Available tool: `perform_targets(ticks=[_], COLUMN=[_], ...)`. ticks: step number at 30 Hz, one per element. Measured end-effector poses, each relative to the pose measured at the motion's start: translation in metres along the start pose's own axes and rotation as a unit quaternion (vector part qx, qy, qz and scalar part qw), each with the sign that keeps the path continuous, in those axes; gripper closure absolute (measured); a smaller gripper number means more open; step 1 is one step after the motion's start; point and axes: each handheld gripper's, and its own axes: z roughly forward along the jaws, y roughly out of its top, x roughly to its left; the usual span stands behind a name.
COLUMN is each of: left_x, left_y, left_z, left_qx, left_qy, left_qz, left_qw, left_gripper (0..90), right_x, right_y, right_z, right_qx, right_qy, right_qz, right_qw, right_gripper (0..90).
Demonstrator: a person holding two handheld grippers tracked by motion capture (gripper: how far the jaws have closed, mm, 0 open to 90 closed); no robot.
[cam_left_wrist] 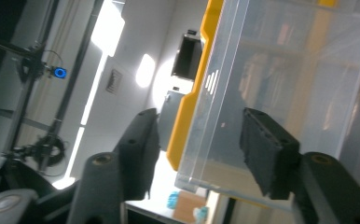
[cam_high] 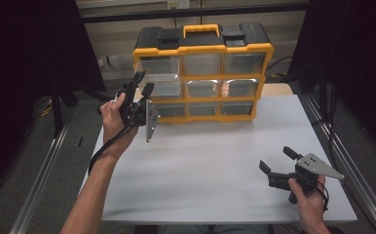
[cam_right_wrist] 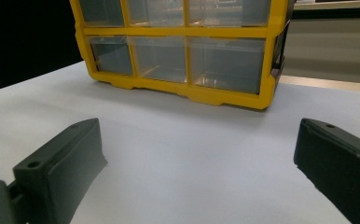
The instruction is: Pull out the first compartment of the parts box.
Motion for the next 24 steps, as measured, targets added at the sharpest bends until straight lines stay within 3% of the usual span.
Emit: perform_targets(ticks=[1,2,3,4,6,7,8,9,10,12,13,14,16,17,19,20,21,22,23,24], left_x=[-0.001,-0.001,-0.003,-0.003,-0.002,-0.001,-0.001,-0.002,-0.002,-0.002,0.000,0.000,0.002,0.003,0.006,0.007,0.007,0.007,0.009,0.009], left_y=[0.000,0.000,-0.001,-0.001,-0.002,-0.004,-0.004,-0.005,-0.005,-0.007,-0.008,-0.008,-0.011,-0.013,-0.017,-0.020,-0.023,-0.023,-0.027,-0.027], left_z=[0.000,0.000,0.002,0.002,0.003,0.004,0.004,0.005,0.005,0.006,0.005,0.005,0.005,0.004,0.003,0.004,0.004,0.004,0.004,0.004], left_qx=[0.001,0.001,0.002,0.002,0.003,0.003,0.003,0.011,0.011,0.014,0.017,0.017,0.031,0.038,0.042,0.043,0.044,0.044,0.044,0.044], left_qy=[-0.005,-0.005,-0.009,-0.009,-0.010,-0.010,-0.010,-0.016,-0.016,-0.013,-0.018,-0.018,-0.016,-0.015,-0.028,-0.034,-0.042,-0.042,-0.057,-0.057], left_qz=[-0.014,-0.014,-0.048,-0.048,-0.073,-0.093,-0.093,-0.148,-0.148,-0.171,-0.201,-0.201,-0.236,-0.260,-0.310,-0.340,-0.394,-0.394,-0.439,-0.439], left_qw=[0.9999,0.9999,0.9988,0.9988,0.9973,0.9956,0.9956,0.9887,0.9887,0.9851,0.9793,0.9793,0.9710,0.9647,0.9494,0.9388,0.9173,0.9173,0.8955,0.8955], left_gripper=[41.5,38.3,31.4,28.0,25.3,18.2,15.2,9.6,8.3,8.7,8.6,8.1,8.4,8.7,6.7,6.6,6.2,6.1,5.8,5.7], right_x=[0.000,0.000,0.001,0.001,0.001,0.001,0.002,0.002,0.002,0.002,0.003,0.003,0.003,0.003,0.003,0.003,0.003,0.003,0.003,0.003], right_y=[0.000,0.000,0.000,0.000,0.001,0.001,0.001,0.001,0.001,0.001,0.001,0.001,0.001,0.001,0.001,0.001,0.001,0.001,0.001,0.001], right_z=[0.000,0.000,0.000,0.000,-0.001,-0.002,-0.002,-0.003,-0.003,-0.003,-0.003,-0.003,-0.002,-0.002,-0.002,-0.002,-0.002,-0.002,-0.001,-0.001], right_qx=[0.000,0.000,0.001,0.001,0.003,0.001,0.002,0.002,0.002,0.003,0.002,0.002,0.003,0.003,0.003,0.003,0.003,0.003,0.002,0.002], right_qy=[0.000,0.000,0.000,0.000,0.000,0.000,0.000,0.000,0.000,-0.003,-0.002,-0.002,-0.002,-0.003,-0.002,-0.001,-0.001,-0.001,-0.001,-0.001], right_qz=[-0.001,-0.001,-0.001,-0.001,-0.001,-0.005,-0.004,-0.003,-0.003,-0.001,-0.005,-0.005,-0.007,-0.007,-0.006,-0.006,-0.008,-0.008,-0.006,-0.006], right_qw=[1.0000,1.0000,1.0000,1.0000,1.0000,1.0000,1.0000,1.0000,1.0000,1.0000,1.0000,1.0000,1.0000,1.0000,1.0000,1.0000,1.0000,1.0000,1.0000,1.0000], right_gripper=[1.0,1.0,1.1,1.1,1.2,1.1,1.1,1.1,1.1,1.1,1.1,1.1,1.1,1.1,1.1,1.1,1.1,1.1,1.1,1.1])
